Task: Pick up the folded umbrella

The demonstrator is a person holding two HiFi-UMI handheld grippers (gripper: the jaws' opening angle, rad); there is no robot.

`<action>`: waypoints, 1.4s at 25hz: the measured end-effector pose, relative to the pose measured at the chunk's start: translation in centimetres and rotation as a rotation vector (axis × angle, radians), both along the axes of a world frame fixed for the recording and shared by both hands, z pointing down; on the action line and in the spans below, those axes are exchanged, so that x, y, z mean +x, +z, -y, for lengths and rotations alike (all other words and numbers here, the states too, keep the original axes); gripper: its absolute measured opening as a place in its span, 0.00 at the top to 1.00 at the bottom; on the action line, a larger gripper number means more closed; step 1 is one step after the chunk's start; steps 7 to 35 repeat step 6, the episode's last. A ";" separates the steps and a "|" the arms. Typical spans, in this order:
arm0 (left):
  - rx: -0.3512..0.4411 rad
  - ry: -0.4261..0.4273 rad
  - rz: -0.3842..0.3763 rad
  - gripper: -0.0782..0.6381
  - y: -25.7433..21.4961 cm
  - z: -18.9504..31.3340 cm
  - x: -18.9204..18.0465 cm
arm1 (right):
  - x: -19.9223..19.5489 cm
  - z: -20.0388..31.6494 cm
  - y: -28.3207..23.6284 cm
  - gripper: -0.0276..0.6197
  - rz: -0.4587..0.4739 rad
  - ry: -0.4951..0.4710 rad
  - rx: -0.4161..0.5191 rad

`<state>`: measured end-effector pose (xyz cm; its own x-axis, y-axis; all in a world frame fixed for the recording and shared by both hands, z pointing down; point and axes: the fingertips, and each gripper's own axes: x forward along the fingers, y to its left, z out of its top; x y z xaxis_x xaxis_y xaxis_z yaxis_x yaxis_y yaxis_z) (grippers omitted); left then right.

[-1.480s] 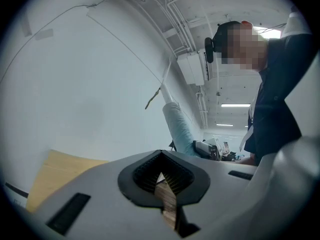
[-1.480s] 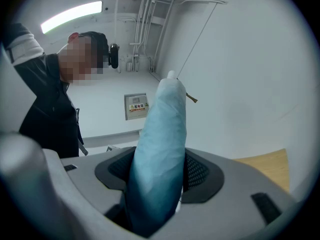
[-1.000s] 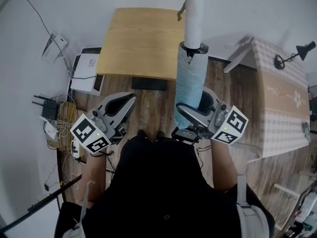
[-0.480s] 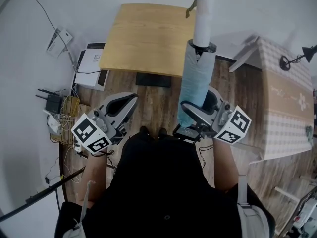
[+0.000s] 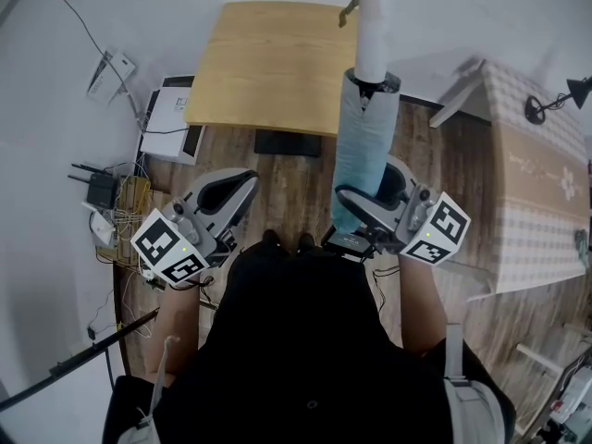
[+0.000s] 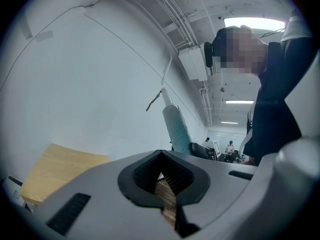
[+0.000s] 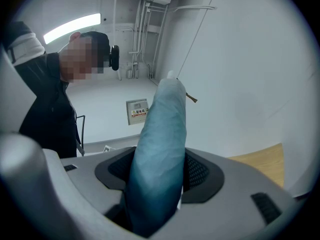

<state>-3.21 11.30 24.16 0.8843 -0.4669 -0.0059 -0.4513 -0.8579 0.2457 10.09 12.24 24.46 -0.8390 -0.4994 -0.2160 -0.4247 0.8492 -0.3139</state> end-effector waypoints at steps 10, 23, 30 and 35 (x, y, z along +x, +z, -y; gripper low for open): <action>0.002 0.003 0.002 0.88 -0.1 -0.2 0.7 | 0.8 -0.1 0.0 0.53 0.009 0.001 -0.003; 0.002 0.003 0.002 0.88 -0.1 -0.2 0.7 | 0.8 -0.1 0.0 0.53 0.009 0.001 -0.003; 0.002 0.003 0.002 0.88 -0.1 -0.2 0.7 | 0.8 -0.1 0.0 0.53 0.009 0.001 -0.003; 0.002 0.003 0.002 0.88 -0.1 -0.2 0.7 | 0.8 -0.1 0.0 0.53 0.009 0.001 -0.003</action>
